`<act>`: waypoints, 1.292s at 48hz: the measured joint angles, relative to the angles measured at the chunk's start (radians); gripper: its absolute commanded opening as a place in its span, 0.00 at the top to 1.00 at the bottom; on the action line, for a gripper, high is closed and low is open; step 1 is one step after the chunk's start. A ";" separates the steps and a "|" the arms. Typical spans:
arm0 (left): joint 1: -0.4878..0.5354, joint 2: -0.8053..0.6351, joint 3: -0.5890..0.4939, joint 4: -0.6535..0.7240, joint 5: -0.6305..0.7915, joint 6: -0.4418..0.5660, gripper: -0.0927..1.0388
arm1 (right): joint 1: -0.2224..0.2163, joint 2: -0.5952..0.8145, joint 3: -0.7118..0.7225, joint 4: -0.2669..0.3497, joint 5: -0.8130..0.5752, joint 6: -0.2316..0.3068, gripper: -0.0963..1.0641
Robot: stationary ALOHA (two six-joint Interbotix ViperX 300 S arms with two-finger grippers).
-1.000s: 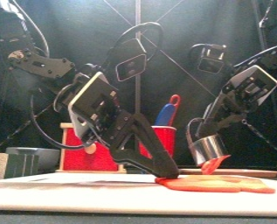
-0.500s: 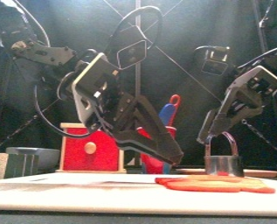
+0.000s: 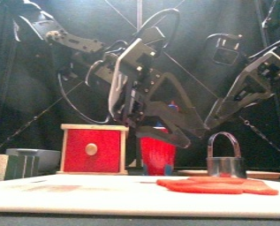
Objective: Get the cutter from the drawer then cut the dough then place the extra dough in the bowl
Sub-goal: Place the extra dough in the bowl
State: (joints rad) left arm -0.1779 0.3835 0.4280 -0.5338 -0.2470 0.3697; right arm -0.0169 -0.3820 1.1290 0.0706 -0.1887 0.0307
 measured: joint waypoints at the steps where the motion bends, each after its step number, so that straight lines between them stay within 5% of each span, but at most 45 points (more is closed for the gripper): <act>1: 0.003 0.003 -0.003 0.003 0.002 0.006 0.16 | 0.000 0.000 0.000 0.000 0.000 0.000 0.04; 52: 0.037 0.075 -0.064 0.066 0.117 0.046 0.16 | -0.005 -0.002 0.031 0.020 0.000 0.000 0.04; 62: 0.049 0.075 -0.066 0.067 0.132 0.044 0.30 | -0.005 -0.002 0.034 0.023 0.000 0.000 0.04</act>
State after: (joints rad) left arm -0.1289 0.4587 0.3620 -0.4663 -0.1150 0.4142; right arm -0.0215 -0.3835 1.1628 0.0936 -0.1887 0.0307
